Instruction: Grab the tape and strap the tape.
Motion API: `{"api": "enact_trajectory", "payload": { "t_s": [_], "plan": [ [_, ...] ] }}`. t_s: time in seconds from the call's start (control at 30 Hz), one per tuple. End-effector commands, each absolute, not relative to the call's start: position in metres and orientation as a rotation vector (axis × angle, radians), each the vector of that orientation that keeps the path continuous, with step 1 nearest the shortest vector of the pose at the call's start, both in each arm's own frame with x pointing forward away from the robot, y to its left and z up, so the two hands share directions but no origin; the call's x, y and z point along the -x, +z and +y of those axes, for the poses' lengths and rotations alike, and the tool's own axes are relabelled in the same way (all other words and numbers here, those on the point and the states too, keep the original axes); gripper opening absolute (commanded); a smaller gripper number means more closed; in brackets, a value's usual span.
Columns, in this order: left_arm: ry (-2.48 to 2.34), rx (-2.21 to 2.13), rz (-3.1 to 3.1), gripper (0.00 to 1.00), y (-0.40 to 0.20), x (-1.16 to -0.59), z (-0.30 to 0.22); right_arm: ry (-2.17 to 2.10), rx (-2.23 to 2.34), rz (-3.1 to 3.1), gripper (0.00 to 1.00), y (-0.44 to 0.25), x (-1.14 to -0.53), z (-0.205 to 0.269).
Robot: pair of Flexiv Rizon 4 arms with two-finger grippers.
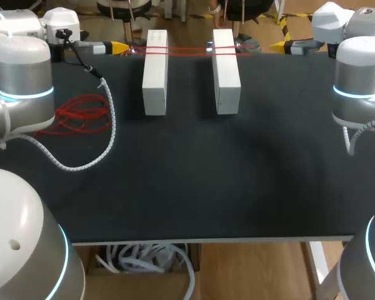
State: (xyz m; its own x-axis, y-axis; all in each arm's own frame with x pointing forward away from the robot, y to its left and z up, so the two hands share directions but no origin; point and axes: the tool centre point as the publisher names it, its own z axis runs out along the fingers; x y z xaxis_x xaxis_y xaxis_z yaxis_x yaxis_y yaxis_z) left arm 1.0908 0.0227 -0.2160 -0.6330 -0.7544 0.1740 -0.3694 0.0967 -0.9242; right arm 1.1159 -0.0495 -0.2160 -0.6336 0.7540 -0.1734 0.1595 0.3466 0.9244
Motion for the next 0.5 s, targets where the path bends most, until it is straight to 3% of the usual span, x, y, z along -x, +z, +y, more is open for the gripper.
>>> {"api": "enact_trajectory", "payload": {
  "t_s": [0.03, 0.5],
  "plan": [
    [-1.551, 1.104, 2.031, 1.0, -0.2172, -1.0906, 0.0224, 1.29, -0.793, 2.015, 1.0, -0.2161, -1.1153, -0.0498],
    [-1.571, 0.972, 2.127, 1.0, -0.2207, -1.0918, 0.0207, 1.29, -0.793, 2.015, 1.0, -0.2161, -1.1153, -0.0498]
  ]
}}
